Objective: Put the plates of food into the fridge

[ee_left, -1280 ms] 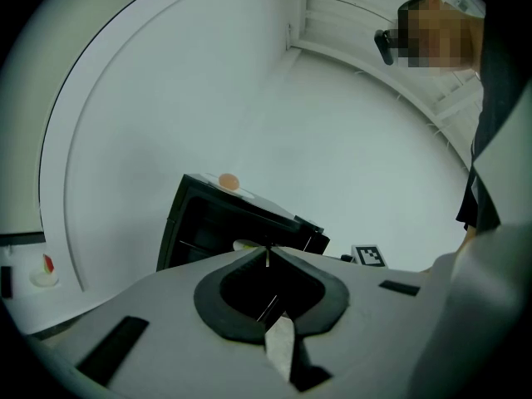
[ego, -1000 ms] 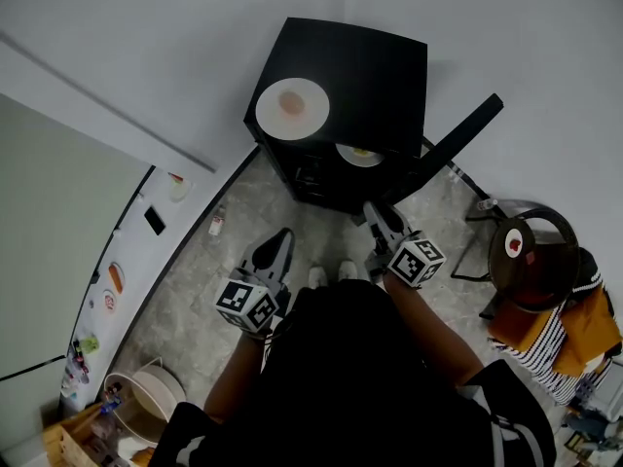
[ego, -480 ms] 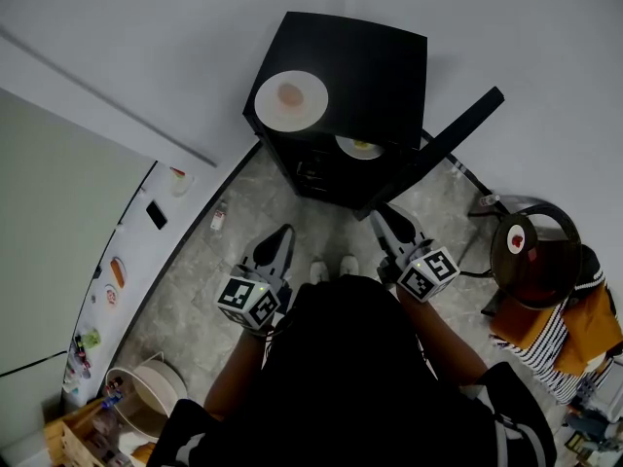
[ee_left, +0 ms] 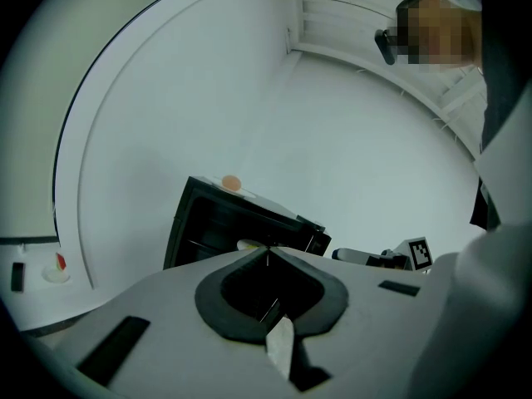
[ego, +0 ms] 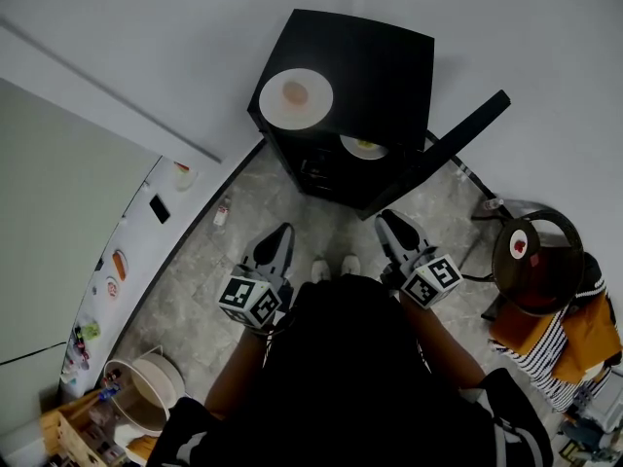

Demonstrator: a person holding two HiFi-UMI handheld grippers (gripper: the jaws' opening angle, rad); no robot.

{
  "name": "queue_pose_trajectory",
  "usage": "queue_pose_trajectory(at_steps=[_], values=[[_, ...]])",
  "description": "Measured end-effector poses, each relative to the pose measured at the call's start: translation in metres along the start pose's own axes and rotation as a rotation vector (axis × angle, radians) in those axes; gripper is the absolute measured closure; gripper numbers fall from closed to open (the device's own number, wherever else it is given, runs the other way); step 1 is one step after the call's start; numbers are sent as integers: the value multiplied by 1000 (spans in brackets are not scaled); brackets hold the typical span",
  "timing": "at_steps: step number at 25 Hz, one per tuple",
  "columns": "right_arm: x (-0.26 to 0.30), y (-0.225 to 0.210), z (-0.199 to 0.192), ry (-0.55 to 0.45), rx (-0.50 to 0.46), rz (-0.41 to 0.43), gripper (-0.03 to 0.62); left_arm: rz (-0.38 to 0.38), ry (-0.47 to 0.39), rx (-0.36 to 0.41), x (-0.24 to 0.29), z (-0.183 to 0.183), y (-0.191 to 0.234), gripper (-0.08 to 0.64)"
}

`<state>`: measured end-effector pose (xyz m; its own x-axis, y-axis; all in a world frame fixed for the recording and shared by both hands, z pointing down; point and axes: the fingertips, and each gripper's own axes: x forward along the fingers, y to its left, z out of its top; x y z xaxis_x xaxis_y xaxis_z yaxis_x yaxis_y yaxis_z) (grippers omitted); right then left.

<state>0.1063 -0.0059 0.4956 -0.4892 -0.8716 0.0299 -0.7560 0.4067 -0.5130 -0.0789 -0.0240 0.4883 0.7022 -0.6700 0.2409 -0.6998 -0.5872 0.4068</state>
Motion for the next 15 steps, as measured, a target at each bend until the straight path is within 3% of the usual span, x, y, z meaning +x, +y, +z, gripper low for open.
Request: queue_pose_trajectory(at_steps=[15], values=[[16, 3, -15, 44, 108, 106, 506, 60, 8, 35, -2, 4, -7, 537]])
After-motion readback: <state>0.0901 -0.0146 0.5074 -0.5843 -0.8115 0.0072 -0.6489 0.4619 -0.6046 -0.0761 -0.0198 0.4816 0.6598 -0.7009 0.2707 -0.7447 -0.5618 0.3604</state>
